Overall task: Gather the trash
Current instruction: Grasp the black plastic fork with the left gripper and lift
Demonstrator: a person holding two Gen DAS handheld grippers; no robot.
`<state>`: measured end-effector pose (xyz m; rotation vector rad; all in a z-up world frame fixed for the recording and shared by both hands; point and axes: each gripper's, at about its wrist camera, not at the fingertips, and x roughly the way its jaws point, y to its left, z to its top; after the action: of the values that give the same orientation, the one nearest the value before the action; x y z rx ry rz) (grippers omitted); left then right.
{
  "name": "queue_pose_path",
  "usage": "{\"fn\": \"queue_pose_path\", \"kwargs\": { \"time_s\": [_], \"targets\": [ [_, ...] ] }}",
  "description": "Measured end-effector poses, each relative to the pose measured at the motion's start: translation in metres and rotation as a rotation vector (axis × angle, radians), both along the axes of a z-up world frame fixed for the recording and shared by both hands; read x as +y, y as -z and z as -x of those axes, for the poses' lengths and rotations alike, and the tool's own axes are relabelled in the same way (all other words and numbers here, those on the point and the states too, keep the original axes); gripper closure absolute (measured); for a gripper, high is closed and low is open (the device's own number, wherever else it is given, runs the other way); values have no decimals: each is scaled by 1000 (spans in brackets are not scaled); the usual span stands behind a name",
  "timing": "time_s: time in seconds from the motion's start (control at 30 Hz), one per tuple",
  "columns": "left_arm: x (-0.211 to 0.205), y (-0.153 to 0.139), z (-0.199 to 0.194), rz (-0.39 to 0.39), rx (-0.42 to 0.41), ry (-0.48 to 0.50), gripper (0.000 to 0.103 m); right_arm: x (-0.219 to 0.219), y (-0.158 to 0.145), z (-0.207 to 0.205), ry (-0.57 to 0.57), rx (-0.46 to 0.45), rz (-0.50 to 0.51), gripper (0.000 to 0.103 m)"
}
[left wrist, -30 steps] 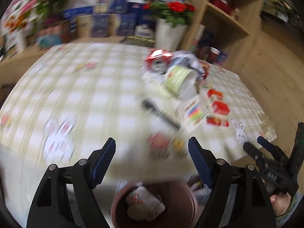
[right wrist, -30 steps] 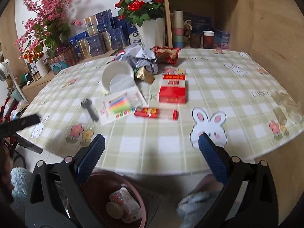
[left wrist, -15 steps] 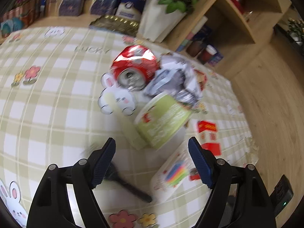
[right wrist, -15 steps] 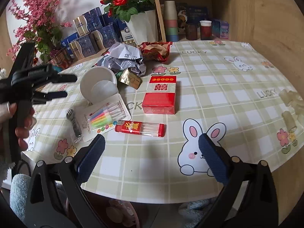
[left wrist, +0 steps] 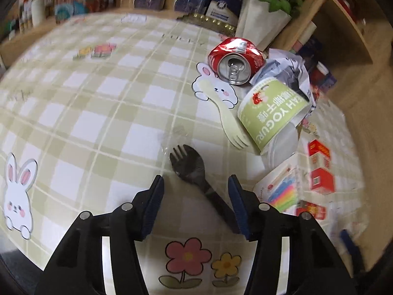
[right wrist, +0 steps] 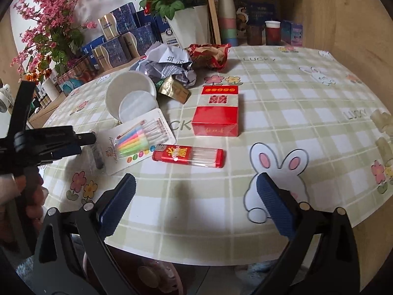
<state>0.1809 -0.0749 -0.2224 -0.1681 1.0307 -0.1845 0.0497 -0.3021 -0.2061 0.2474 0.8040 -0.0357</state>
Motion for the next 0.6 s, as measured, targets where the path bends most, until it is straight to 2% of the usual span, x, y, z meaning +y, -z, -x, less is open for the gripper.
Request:
{"fn": "queue_pose_path", "kwargs": {
  "time_s": [0.13,0.3,0.33,0.37,0.4,0.5,0.6],
  "targets": [
    [-20,5,15,-161,-78,56,51,-6,3,0,-3,12,19,8],
    [-25,6,26,-213,-113,79,52,-9,6,-7,-23,30,30,12],
    [-24,6,28,-215,-123,88,59,-8,7,-9,-30,33,35,12],
    [-21,5,29,-210,-130,92,76,-6,7,-12,-44,33,45,13],
    [-17,5,30,-195,-135,101,83,-4,7,-17,-68,34,61,13],
    [-3,6,30,-139,-142,143,90,1,8,-30,-132,51,97,20],
    [9,6,34,-150,-153,188,91,5,6,-45,-208,58,148,22]
  ]
}}
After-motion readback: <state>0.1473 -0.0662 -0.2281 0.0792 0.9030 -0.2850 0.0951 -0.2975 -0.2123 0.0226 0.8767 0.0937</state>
